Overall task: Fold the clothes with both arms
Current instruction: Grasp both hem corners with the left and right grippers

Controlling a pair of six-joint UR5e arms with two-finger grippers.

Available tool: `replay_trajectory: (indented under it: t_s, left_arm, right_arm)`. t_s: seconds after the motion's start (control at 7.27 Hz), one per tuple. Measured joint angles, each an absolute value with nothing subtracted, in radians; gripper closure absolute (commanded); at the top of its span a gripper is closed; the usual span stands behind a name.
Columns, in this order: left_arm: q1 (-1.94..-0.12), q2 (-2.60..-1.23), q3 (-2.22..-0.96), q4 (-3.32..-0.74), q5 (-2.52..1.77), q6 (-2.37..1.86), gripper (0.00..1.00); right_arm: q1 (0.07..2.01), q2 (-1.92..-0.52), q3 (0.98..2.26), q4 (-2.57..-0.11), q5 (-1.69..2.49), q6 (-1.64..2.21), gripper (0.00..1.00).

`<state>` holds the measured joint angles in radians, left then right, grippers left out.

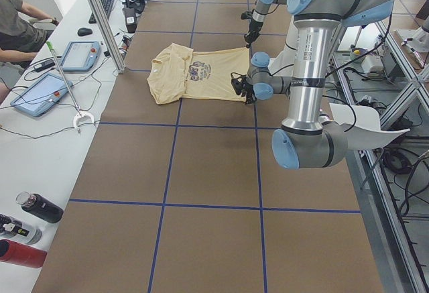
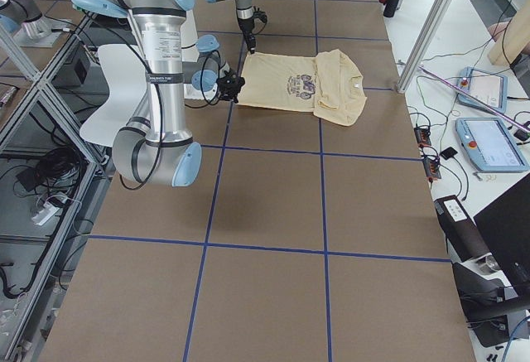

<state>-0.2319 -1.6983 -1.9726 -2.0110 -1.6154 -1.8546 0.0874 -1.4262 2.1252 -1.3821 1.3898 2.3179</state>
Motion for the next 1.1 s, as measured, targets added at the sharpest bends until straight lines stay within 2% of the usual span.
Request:
replay_trajectory:
  t_s: [0.28, 0.83, 1.1]
  left_arm:
    - [-0.231, -1.699, -1.973, -2.011, -1.617, -1.855, 0.61]
    - [-0.230, -1.698, -1.973, -2.011, -1.617, -1.855, 0.62]
    - [-0.230, -1.698, -1.971, -2.010, -1.619, -1.855, 0.67]
  right_arm:
    - [0.087, -1.425, 2.127, -1.382, 1.390, 2.318, 1.00]
    - [0.087, -1.419, 2.130, -1.382, 1.390, 2.318, 1.00]
    - [0.087, -1.420, 2.132, -1.382, 1.390, 2.318, 1.00]
